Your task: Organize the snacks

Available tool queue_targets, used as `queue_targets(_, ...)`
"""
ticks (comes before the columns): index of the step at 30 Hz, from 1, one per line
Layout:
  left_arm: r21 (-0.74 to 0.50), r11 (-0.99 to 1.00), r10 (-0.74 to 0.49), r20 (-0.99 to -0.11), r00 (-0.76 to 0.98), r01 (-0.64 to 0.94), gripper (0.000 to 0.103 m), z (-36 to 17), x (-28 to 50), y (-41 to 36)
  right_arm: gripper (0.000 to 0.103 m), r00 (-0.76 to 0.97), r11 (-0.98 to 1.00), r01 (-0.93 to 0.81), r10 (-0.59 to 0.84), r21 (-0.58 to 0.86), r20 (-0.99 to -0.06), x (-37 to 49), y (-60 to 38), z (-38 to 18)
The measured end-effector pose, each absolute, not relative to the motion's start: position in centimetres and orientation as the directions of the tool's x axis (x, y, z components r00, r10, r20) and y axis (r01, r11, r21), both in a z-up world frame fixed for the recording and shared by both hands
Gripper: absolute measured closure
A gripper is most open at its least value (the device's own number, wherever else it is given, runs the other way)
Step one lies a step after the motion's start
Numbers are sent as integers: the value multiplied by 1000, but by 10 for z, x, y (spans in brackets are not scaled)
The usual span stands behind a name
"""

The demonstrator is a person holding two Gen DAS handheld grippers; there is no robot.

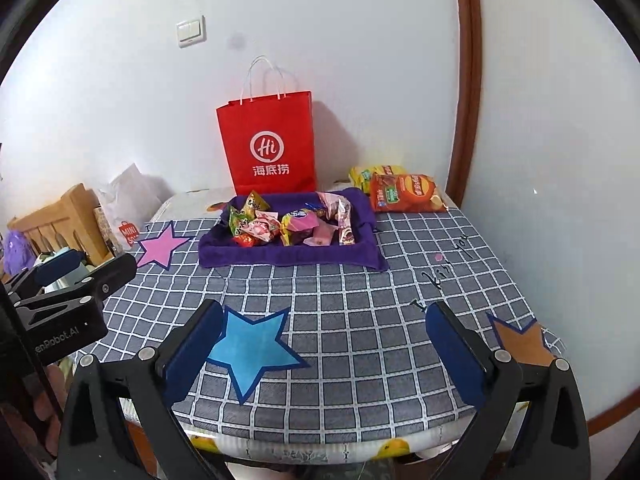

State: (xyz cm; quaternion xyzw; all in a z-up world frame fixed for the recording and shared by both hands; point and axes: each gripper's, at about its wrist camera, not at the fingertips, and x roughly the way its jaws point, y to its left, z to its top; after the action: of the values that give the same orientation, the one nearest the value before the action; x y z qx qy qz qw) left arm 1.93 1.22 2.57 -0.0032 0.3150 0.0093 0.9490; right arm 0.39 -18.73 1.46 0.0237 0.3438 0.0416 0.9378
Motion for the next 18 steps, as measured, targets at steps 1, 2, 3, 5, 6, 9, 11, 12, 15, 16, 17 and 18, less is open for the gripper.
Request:
queue_targets(1,3,1000,19,-596,803,-21,6,27,18,12,3,762,996,-58,88,67,-642,3,-187,15)
queue_targets(2,4,1000,21,-594,804,-23,6,27,18,12,3,762,996,-57,86,65,-642,2,-187,16)
queue_targets(3,5,1000,22,-592,806,-24,6,28,18,11,3,761,996,-57,87,68,-643,0,-187,16)
queue_targets(5,4,1000,21,-593,805,-24,6,27,17,12,3,763,995,-59,95,77,-640,-2,-188,17)
queue_targets(6,2,1000,20,-595,804,-23,6,26,17,11,3,765,995,-57,95,79,-637,-3,-188,18)
queue_targets(9,5,1000,19,-600,800,-21,6,24,18,11,3,768,996,-43,86,83,-634,-6,-192,18)
queue_targets(11,3,1000,13,-604,797,-15,6,23,18,11,3,771,996,-32,81,88,-632,-7,-195,18)
queue_targets(12,-2,1000,8,-606,795,-12,6,23,18,12,3,772,995,-25,81,97,-630,-8,-197,17)
queue_targets(15,-8,1000,7,-607,795,-15,6,23,18,12,3,771,994,-24,87,108,-631,-9,-200,17)
queue_targets(16,-7,1000,8,-605,796,-15,6,23,17,13,3,771,994,-22,83,104,-631,-9,-200,18)
queue_targets(17,-8,1000,9,-604,797,-17,6,23,17,13,3,772,995,-18,76,97,-631,-9,-200,18)
queue_targets(18,-9,1000,9,-604,797,-18,6,23,17,12,3,773,996,-15,70,92,-631,-9,-200,17)
